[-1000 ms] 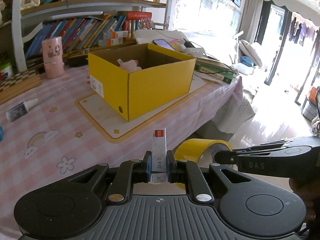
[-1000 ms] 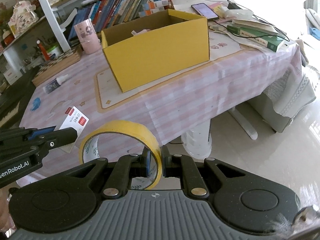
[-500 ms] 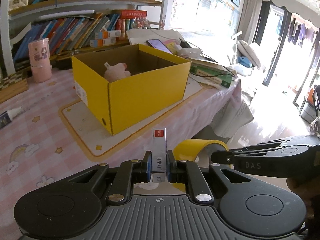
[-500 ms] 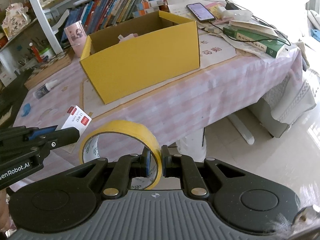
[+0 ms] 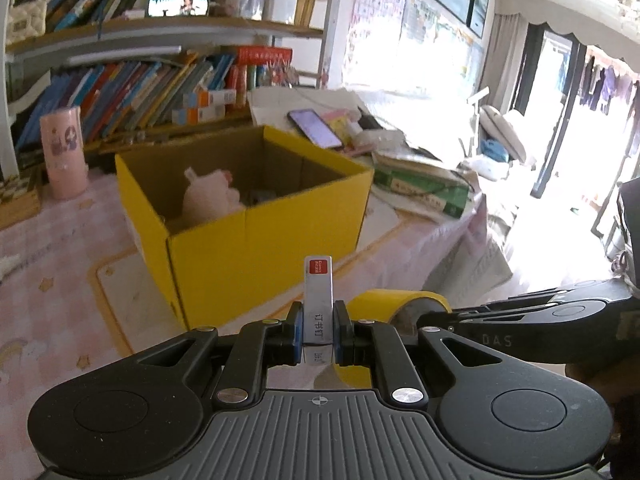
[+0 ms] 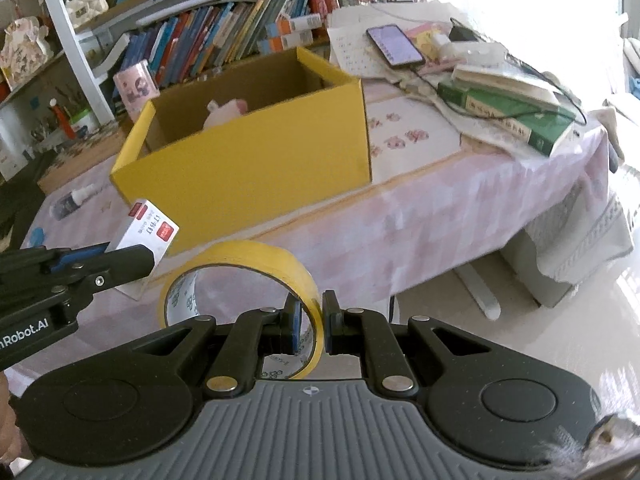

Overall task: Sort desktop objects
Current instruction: 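Carry the white-red box and tape roll with both grippers toward the yellow box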

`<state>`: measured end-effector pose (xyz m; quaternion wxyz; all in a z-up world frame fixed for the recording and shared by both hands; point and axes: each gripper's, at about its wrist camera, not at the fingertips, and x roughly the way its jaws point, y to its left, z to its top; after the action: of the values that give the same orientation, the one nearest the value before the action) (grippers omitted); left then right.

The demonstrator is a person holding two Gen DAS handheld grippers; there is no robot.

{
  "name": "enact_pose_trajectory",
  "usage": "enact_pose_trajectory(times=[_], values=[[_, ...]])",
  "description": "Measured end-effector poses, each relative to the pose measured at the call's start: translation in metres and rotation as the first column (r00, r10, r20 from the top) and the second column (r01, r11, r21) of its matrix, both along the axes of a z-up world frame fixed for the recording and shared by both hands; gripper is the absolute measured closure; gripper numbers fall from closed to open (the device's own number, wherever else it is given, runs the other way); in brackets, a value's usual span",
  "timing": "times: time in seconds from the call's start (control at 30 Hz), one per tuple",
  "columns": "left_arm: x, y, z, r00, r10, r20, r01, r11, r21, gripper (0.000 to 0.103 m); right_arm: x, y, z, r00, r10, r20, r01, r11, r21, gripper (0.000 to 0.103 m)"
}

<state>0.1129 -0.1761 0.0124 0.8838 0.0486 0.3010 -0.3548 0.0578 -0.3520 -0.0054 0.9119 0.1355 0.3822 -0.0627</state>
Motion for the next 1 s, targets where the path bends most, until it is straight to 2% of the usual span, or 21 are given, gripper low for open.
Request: enact_pose_trajectory(times=[0.37, 0.67, 0.8, 1.0], values=[[0.023, -0.022, 0.026, 0.993, 0.082, 0.085, -0.078, 0.996, -0.051, 0.09, 0.029, -0.044, 0.027, 0.995, 0.008, 0.097, -0.008, 1.0, -0.005, 0.093], [0.055, -0.037, 0.045, 0.978, 0.144, 0.153, -0.136, 0.989, -0.066, 0.09, 0.059, -0.077, 0.06, 0.977, 0.003, 0.211, 0.0, 1.0, -0.012, 0.093], [0.07, -0.042, 0.047, 0.969, 0.173, 0.178, -0.164, 0.984, -0.066, 0.09, 0.075, -0.088, 0.072, 0.968, 0.019, 0.252, -0.013, 1.0, -0.025, 0.093], [0.097, -0.048, 0.036, 0.961, 0.229, 0.153, -0.227, 0.973, -0.029, 0.09, 0.101, -0.094, 0.079, 0.959, 0.05, 0.28, -0.041, 0.998, -0.039, 0.093]])
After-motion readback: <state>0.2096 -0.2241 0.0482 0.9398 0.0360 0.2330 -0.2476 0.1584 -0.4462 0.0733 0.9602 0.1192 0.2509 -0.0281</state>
